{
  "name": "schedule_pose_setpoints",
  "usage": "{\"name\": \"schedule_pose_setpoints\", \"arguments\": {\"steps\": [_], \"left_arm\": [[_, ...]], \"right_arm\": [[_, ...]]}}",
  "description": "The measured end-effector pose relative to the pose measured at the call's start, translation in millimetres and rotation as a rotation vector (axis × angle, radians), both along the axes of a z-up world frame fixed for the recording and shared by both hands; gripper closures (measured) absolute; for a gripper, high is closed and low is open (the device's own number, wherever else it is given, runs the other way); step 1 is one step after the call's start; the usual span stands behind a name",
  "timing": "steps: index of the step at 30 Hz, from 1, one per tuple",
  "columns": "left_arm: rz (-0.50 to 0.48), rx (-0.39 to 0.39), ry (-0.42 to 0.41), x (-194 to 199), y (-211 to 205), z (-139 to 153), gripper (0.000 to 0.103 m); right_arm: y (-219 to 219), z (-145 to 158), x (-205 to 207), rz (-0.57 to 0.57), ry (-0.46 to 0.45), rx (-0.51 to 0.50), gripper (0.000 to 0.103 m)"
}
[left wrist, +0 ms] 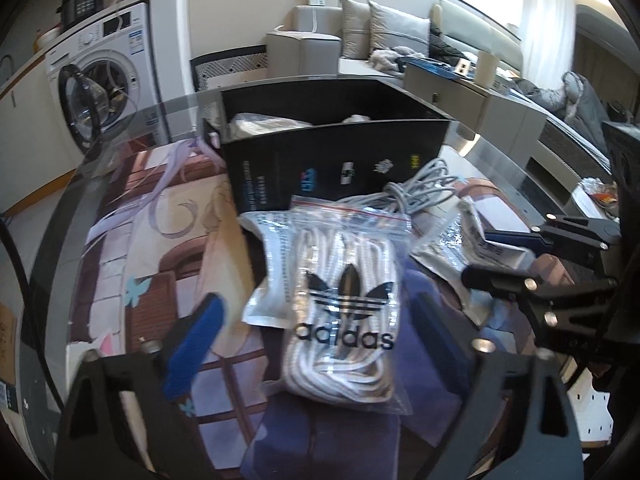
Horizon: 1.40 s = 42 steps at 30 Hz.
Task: Organize soft objects
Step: 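Close the left gripper on the adidas lace bag while the right gripper grasps the white packet, then lift and carry the adidas bag and white packet over the black box with both grippers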
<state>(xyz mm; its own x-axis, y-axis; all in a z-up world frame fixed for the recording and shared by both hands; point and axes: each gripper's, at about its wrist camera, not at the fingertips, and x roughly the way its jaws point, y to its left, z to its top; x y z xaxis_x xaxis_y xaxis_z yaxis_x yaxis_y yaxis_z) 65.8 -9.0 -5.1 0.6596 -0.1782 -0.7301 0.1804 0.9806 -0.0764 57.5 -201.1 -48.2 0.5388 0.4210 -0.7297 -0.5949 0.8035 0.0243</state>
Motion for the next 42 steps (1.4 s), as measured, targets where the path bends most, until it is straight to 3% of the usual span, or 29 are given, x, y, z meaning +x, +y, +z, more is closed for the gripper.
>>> {"name": "schedule_pose_setpoints", "arguments": {"steps": [6,8,10,13,19,23,27,31,35,42], "left_arm": [[-0.044,0.021,-0.02,-4,-9,1,0.038],[-0.069,-0.001,-0.023,-5,-10,2,0.057],[-0.069,-0.003,-0.025,-4,-9,3,0.059],[-0.068,-0.009,-0.031,-4,-7,5,0.06],[-0.057,-0.031,-0.063,-7,-2,12,0.061],[-0.045,-0.04,-0.076,-7,2,15,0.061],[-0.031,-0.045,-0.082,-7,5,17,0.061],[-0.024,-0.05,-0.087,-7,6,16,0.061],[-0.017,-0.053,-0.093,-8,7,17,0.061],[0.0,-0.063,-0.103,-9,12,20,0.061]], "right_arm": [[0,0,-1,0.006,0.014,0.008,0.066],[0,-1,-1,0.002,0.017,0.007,0.066],[0,-1,0,-0.001,0.026,0.012,0.064],[1,0,1,-0.01,0.03,0.015,0.05],[10,-3,3,-0.014,0.039,-0.005,0.045],[20,-5,4,-0.018,0.027,-0.046,0.036],[24,-8,3,-0.021,0.005,-0.09,0.038],[18,-6,4,-0.018,0.003,-0.084,0.056],[10,-6,4,-0.007,0.004,-0.066,0.063],[1,-2,1,0.002,0.0,-0.024,0.065]]}}
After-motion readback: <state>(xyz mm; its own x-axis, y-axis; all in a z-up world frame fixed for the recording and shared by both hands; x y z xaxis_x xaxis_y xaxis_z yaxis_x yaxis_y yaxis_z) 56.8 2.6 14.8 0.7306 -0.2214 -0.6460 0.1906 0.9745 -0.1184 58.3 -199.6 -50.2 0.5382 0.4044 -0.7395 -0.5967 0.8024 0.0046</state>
